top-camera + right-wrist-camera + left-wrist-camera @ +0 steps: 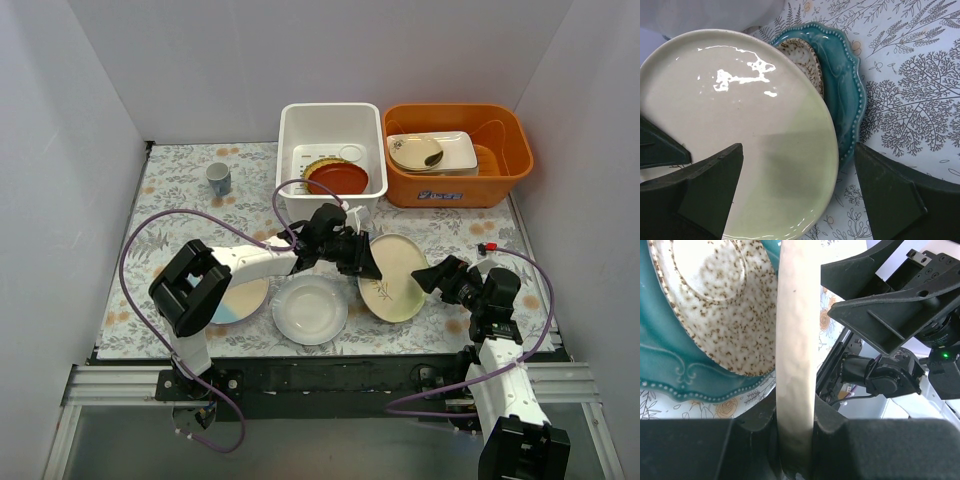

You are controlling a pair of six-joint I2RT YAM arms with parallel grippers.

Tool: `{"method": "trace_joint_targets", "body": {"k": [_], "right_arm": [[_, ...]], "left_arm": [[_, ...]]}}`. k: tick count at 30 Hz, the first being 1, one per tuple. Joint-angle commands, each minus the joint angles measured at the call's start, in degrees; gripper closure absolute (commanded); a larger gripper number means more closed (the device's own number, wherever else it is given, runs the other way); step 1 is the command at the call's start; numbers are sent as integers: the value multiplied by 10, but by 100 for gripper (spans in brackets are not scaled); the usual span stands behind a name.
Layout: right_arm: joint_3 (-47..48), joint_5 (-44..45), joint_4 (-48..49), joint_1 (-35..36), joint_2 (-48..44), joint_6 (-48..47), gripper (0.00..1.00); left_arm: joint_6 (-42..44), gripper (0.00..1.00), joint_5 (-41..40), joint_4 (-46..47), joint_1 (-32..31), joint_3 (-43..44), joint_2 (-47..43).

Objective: Place the plates into the plastic bin on the countertop
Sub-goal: Pick up the plate at the center of the board.

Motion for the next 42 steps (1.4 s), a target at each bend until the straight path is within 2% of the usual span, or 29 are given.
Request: {"method": "trace_joint_targets", "body": {"k": [1,24,33,42], "right_arm": [[-2,-2,14,-3,-8,4,2],[-8,-31,48,-5,-7,18,2],[-7,-34,49,-6,-6,14,2],[-9,-36,50,-7,-3,7,2]], "left_arm": [[14,100,8,21,-1,37,-68],[78,100,-66,-78,30,75,-139],[86,100,-66,-94,67,78,-163],[85,100,-30,-93,119,93,-173]]}}
